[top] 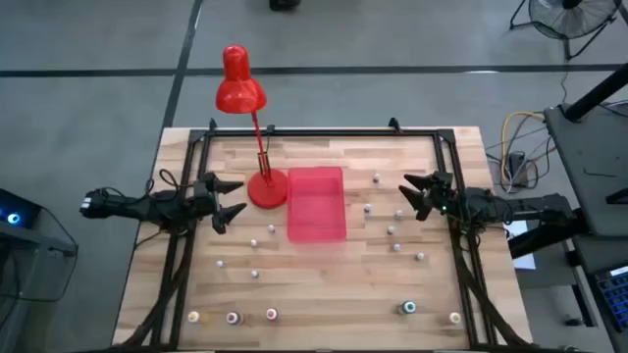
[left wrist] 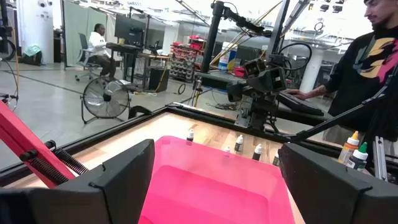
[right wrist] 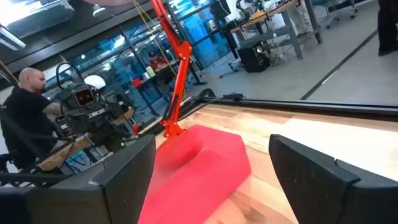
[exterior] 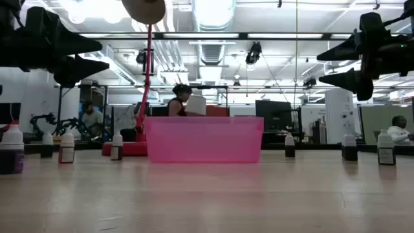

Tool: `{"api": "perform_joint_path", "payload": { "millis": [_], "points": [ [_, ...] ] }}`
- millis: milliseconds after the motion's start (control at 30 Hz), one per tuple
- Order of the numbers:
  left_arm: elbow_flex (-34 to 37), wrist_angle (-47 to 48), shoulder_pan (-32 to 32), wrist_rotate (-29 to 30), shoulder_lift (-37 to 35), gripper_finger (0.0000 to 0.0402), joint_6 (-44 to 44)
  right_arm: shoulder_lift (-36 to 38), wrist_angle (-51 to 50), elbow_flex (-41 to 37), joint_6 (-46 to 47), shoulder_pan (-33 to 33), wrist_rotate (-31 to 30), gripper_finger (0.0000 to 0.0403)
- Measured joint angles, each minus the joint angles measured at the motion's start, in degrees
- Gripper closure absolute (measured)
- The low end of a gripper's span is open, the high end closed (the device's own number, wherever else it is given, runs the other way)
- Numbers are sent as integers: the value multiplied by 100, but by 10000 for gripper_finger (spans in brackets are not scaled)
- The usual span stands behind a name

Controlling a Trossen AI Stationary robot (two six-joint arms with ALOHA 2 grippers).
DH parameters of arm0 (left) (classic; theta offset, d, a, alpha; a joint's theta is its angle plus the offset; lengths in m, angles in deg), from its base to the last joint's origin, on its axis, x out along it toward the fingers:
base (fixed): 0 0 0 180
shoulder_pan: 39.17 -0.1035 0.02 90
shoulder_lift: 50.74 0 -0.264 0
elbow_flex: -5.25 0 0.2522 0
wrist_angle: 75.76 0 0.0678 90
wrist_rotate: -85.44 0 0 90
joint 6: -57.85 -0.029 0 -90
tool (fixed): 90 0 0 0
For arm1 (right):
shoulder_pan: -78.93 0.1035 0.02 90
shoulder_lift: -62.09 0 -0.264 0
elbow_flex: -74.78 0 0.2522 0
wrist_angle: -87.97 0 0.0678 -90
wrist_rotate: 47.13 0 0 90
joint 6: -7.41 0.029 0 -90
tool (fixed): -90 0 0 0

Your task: Pick & Place food coloring

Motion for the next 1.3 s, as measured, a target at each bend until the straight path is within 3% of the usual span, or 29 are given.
{"api": "perform_joint_path", "payload": {
  "millis": [1300],
  "points": [
    [0, 0, -4, 0, -1, 87, 0, 2, 15, 0, -282, 2, -140, 101]
  ]
}}
